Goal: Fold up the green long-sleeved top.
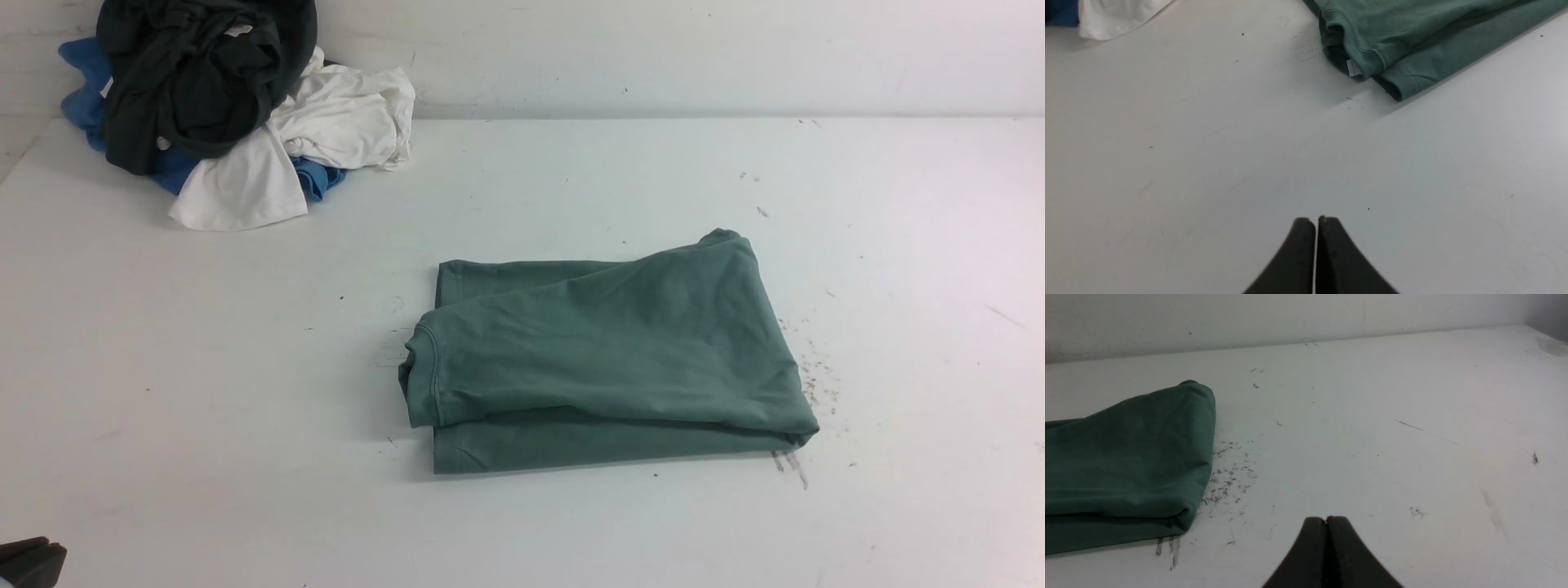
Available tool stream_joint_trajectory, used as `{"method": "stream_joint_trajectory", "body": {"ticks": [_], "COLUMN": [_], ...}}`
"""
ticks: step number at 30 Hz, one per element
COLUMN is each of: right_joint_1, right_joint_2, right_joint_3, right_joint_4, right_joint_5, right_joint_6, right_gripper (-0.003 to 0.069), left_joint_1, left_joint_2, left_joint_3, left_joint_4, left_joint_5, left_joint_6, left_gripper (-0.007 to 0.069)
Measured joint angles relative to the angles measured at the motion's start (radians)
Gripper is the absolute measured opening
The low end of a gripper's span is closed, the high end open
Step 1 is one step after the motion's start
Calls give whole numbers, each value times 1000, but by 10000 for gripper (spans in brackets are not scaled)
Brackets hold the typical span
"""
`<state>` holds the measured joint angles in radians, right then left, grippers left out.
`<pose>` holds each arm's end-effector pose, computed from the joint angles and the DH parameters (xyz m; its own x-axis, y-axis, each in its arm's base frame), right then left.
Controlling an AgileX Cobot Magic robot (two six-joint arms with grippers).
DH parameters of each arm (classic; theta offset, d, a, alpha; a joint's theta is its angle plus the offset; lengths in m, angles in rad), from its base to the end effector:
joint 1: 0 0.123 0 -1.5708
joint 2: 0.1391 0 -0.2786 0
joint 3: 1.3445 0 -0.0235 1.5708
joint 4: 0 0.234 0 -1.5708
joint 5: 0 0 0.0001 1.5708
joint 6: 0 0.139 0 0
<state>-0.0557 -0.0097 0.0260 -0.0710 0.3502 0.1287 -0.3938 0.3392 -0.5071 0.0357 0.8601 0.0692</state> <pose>0.0887 -0.0083 0.1607 -0.2691 0.0770 -0.9600 0.0959 0.9940 0.0529 0.0822 -0.0301 0.2539 -0.4892 0.3033 -0.8177 0.4099 0.9075 0.0913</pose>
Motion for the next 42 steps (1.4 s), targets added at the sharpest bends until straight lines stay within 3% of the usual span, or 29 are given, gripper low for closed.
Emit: {"method": "stream_joint_trajectory", "body": {"ticks": [6, 11, 18, 22, 26, 32, 42], "right_joint_1": [0, 0, 0, 0, 0, 0, 0], "right_joint_2": [0, 0, 0, 0, 0, 0, 0], "right_joint_3": [0, 0, 0, 0, 0, 0, -1], "right_joint_4": [0, 0, 0, 0, 0, 0, 0], "right_joint_5": [0, 1, 1, 1, 1, 2, 2], "right_joint_6": [-1, -1, -1, -1, -1, -1, -1], "right_gripper": [-14, -14, -14, -14, -14, -14, -14], "left_joint_1": [0, 25, 235, 348, 399, 403, 403], "left_joint_2": [0, -19, -181, -287, -344, -349, -349], "left_joint_3": [4, 72, 300, 449, 529, 534, 534], "left_joint_4": [26, 23, -20, -25, -28, -70, -92], "left_joint_5": [-6, -138, -551, -697, -699, -521, -501], "left_joint_6": [0, 0, 0, 0, 0, 1, 1], "left_gripper": [-7, -7, -7, -7, -7, -7, -7]}}
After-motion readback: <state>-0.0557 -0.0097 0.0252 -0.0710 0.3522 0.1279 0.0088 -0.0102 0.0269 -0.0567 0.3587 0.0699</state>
